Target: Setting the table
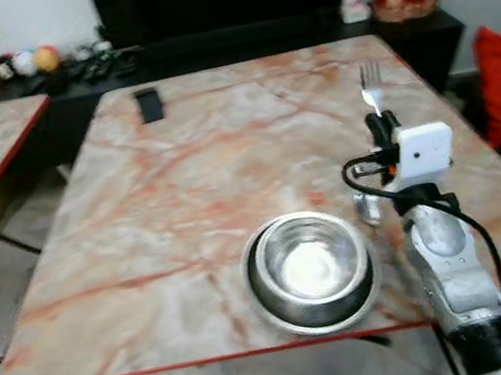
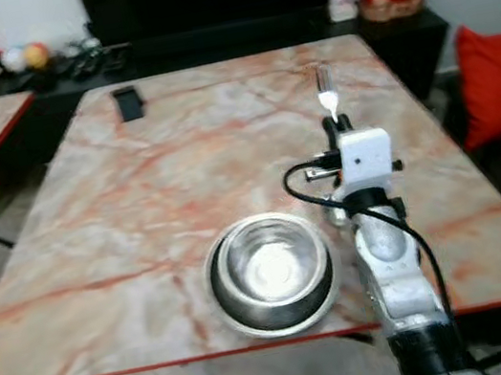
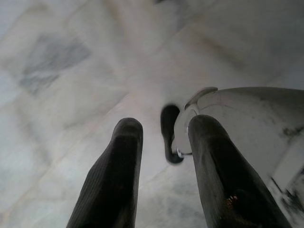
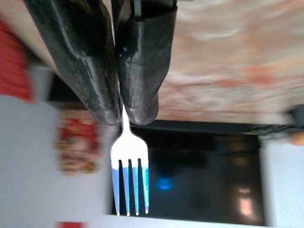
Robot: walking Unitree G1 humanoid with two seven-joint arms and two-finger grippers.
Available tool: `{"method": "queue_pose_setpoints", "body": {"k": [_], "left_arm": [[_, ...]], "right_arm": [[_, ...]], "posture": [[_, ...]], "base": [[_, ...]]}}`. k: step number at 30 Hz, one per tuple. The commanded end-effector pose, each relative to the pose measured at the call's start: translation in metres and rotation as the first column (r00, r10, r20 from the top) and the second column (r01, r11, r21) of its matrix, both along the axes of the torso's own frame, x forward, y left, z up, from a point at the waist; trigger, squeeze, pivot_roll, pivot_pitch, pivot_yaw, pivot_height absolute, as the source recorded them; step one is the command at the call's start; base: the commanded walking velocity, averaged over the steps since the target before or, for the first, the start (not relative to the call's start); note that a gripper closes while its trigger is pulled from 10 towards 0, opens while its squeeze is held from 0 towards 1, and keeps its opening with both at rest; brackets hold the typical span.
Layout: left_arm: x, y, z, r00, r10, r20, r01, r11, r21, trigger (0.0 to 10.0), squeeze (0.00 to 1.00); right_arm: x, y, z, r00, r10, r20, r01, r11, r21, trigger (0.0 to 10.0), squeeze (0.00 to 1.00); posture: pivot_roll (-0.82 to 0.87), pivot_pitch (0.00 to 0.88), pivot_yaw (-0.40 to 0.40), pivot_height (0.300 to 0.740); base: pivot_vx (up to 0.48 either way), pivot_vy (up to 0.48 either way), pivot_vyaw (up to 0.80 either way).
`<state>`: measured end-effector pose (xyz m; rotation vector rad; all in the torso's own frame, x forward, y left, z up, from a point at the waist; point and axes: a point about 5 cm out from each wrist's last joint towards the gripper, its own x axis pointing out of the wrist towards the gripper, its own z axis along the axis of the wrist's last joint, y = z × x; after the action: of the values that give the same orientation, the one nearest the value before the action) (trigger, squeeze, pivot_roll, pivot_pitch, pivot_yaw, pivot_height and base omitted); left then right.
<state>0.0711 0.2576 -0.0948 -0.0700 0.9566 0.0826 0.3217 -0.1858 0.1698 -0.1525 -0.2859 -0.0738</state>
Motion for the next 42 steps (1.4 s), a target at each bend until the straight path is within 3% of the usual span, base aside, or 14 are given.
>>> {"method": "queue_pose_setpoints", "body": {"k": [1,8,15,17,18,21,22,24,25,28,30,33,37,42], "left_arm": [[-0.003,0.008,0.002,1.0,0.005,-0.012,-0.005,1.0,0.021,10.0,0.0],[-0.003,0.009,0.002,1.0,0.007,-0.011,-0.006,1.0,0.022,10.0,0.0],[-0.002,0.01,0.002,1.0,0.008,-0.012,-0.008,1.0,0.026,10.0,0.0],[-0.001,0.01,0.003,1.0,0.008,-0.012,-0.007,1.0,0.027,10.0,0.0],[-0.001,0.011,0.003,1.0,0.005,-0.012,-0.005,1.0,0.028,10.0,0.0],[-0.001,0.011,0.003,1.0,0.003,-0.012,-0.003,1.0,0.03,10.0,0.0],[0.0,0.011,0.003,1.0,0.001,-0.012,-0.001,1.0,0.03,10.0,0.0],[0.001,0.012,0.003,1.0,0.0,-0.011,0.0,0.999,0.032,10.0,0.0],[0.001,0.013,0.004,1.0,-0.001,-0.01,0.001,0.999,0.036,10.0,0.0],[0.002,0.013,0.004,1.0,-0.001,-0.01,0.001,0.999,0.037,10.0,0.0],[0.002,0.013,0.004,1.0,-0.001,-0.01,0.001,0.999,0.04,10.0,0.0],[0.002,0.014,0.004,1.0,0.0,-0.01,0.001,0.999,0.04,10.0,0.0],[0.002,0.014,0.004,1.0,0.005,-0.008,-0.004,0.999,0.038,10.0,0.0],[0.001,0.013,0.004,1.0,0.007,-0.008,-0.007,0.999,0.038,10.0,0.0]], "right_arm": [[0.001,0.007,0.003,1.0,0.019,0.011,-0.02,1.0,0.013,10.0,0.0],[0.004,0.008,0.008,0.999,0.036,0.01,-0.036,0.999,0.027,10.0,0.0],[0.018,-0.002,0.016,0.993,0.06,-0.101,-0.056,0.998,0.042,10.0,0.0],[0.023,-0.004,0.016,0.986,0.05,-0.157,-0.05,0.999,0.004,10.0,0.0],[0.029,-0.007,0.013,0.972,0.047,-0.232,-0.056,0.998,-0.034,10.0,0.0],[0.033,-0.009,0.011,0.958,0.046,-0.282,-0.057,0.998,-0.031,10.0,0.0],[0.038,-0.012,0.008,0.94,0.032,-0.34,-0.044,0.999,-0.027,10.0,0.0],[0.042,-0.014,0.004,0.921,0.028,-0.388,-0.027,1.0,0.008,10.0,0.0],[0.046,-0.014,-0.002,0.895,0.05,-0.443,-0.014,0.996,0.085,10.0,0.0],[0.047,-0.012,-0.004,0.888,0.063,-0.456,-0.017,0.994,0.104,10.0,0.0],[0.05,-0.002,-0.013,0.852,0.101,-0.514,-0.034,0.99,0.137,10.0,0.0],[0.05,0.001,-0.019,0.837,0.105,-0.536,-0.01,0.984,0.177,10.0,0.0],[0.05,0.011,-0.033,0.787,0.151,-0.598,-0.024,0.976,0.215,10.0,0.0],[0.048,0.018,-0.041,0.762,0.166,-0.627,-0.065,0.981,0.18,10.0,0.0]], "posture": [[-0.1,0.0,0.039,0.74],[-0.09,0.0,0.042,0.74],[-0.1,0.0,0.055,0.74],[-0.11,0.0,0.061,0.74],[-0.11,0.0,0.07,0.74],[-0.11,0.0,0.073,0.74],[-0.12,0.0,0.079,0.74],[-0.12,0.0,0.083,0.74],[-0.11,0.0,0.084,0.74],[-0.11,0.0,0.086,0.74],[-0.11,0.0,0.088,0.74],[-0.11,0.0,0.087,0.74],[-0.11,0.0,0.087,0.74],[-0.1,0.0,0.083,0.74]], "base": [[0.0,0.0,-0.77],[0.0,0.0,-0.21],[0.0,0.0,0.0],[0.0,0.0,0.0],[0.0,0.0,0.0],[0.0,0.0,0.0],[0.0,0.0,0.0],[0.0,0.0,0.0],[0.0,0.0,0.0],[0.0,0.0,0.0],[0.0,0.0,0.0],[0.0,0.0,0.0],[0.0,0.0,0.0],[0.0,0.0,0.0]]}}
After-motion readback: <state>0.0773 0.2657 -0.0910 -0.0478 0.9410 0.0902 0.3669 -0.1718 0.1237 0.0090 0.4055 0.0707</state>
